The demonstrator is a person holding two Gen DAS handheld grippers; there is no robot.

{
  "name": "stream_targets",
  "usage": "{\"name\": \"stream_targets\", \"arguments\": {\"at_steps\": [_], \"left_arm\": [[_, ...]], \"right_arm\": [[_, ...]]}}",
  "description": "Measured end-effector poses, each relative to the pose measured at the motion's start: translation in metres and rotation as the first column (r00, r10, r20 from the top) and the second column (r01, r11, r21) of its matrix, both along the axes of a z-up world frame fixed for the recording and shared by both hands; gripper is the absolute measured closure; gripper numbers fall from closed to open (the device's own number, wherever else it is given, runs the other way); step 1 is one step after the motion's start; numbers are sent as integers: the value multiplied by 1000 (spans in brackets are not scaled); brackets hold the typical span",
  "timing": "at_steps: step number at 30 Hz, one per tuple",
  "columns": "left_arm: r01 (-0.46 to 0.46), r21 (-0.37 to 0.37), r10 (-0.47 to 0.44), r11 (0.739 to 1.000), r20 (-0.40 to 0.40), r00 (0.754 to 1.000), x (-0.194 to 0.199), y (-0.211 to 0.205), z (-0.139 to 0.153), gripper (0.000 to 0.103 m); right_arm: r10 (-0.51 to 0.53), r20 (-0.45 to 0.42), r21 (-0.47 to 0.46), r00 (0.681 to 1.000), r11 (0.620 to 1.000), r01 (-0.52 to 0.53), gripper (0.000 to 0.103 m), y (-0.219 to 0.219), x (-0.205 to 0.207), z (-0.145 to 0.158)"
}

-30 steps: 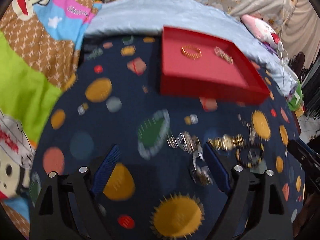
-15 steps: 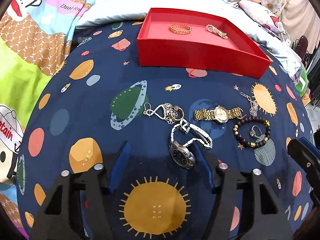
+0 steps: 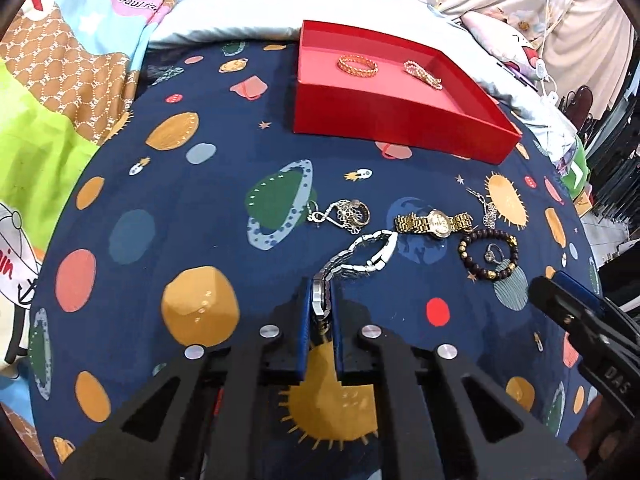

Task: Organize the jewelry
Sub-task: 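Grasp the silver bracelet watch with the left gripper while the right approaches the gold watch, then grasp the gold watch with the right gripper while the left holds the silver watch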

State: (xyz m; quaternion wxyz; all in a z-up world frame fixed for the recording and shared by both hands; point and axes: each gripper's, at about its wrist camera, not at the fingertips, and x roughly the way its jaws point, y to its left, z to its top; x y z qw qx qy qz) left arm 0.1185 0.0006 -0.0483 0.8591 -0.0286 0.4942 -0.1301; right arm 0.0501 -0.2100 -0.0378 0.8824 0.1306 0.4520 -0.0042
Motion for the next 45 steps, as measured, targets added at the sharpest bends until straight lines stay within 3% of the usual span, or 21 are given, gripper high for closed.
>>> {"name": "stream_targets", "arguments": {"at_steps": [10, 15, 19, 29, 31, 36, 39, 45], "left_arm": [[-7, 10, 6, 1000, 44, 999, -7, 19, 26, 95], [-15, 16, 14, 1000, 36, 999, -5, 23, 23, 95], [-20, 19, 20, 1000, 24, 1000, -5, 25, 19, 95], [-19, 29, 19, 999, 8, 1000, -2, 25, 10, 95], [-17, 27, 17, 999, 7, 1000, -2, 24, 10, 95], [-9, 27, 9, 1000, 7, 1000, -5, 22, 10, 95], [-6, 26, 6, 1000, 7, 1000, -6, 21, 10, 95], [-6, 27, 6, 1000, 7, 1000, -7, 21, 10, 95]], "right_arm": [[137, -1, 15, 991, 990, -137, 47, 25, 41, -6], [219, 9, -24, 976, 975, -219, 47, 43, 75, -3], [248, -27, 6, 968, 969, -248, 47, 48, 93, -14], [295, -81, 61, 952, 955, -291, 48, 58, 66, -24], [294, -82, 47, 952, 956, -291, 53, 60, 60, -24], [250, -93, 3, 964, 968, -251, 82, 57, 53, -24], [243, -90, 42, 966, 970, -240, 83, 50, 54, -26], [245, -82, 5, 966, 969, -245, 81, 54, 55, -26]]}}
